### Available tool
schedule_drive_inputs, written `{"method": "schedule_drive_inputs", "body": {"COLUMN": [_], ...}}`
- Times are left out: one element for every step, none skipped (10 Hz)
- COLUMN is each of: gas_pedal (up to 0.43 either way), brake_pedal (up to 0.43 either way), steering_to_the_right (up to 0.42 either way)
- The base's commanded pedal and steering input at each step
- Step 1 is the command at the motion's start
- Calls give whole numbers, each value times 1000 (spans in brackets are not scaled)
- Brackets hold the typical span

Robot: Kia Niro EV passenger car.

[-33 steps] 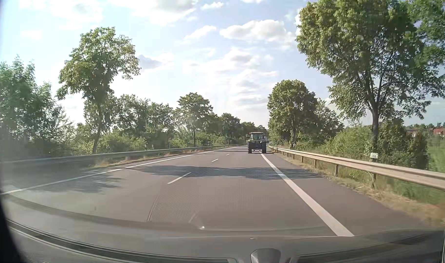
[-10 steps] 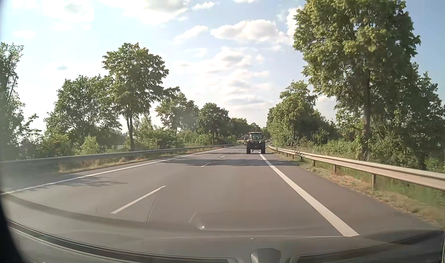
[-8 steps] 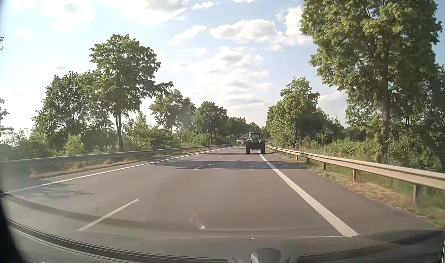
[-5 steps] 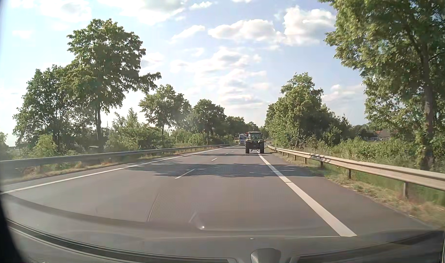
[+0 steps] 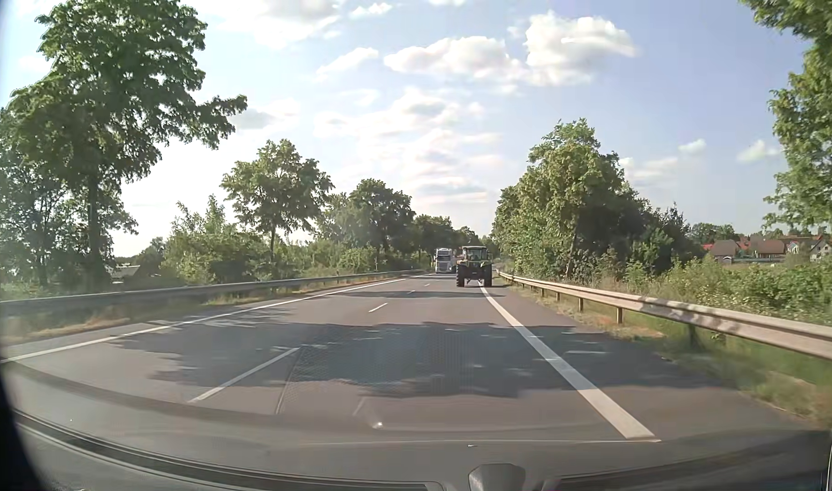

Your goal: Follow the waypoints while adhering to traffic rules and regulations

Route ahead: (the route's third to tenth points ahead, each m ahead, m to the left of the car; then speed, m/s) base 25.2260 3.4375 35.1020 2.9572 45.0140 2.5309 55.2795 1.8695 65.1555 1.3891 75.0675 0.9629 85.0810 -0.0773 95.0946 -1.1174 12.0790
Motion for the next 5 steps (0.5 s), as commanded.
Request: {"method": "schedule_drive_inputs", "body": {"gas_pedal": [138, 150, 150, 150, 150], "brake_pedal": [6, 6, 6, 6, 6], "steering_to_the_right": [7, 7, 6, 6, 6]}}
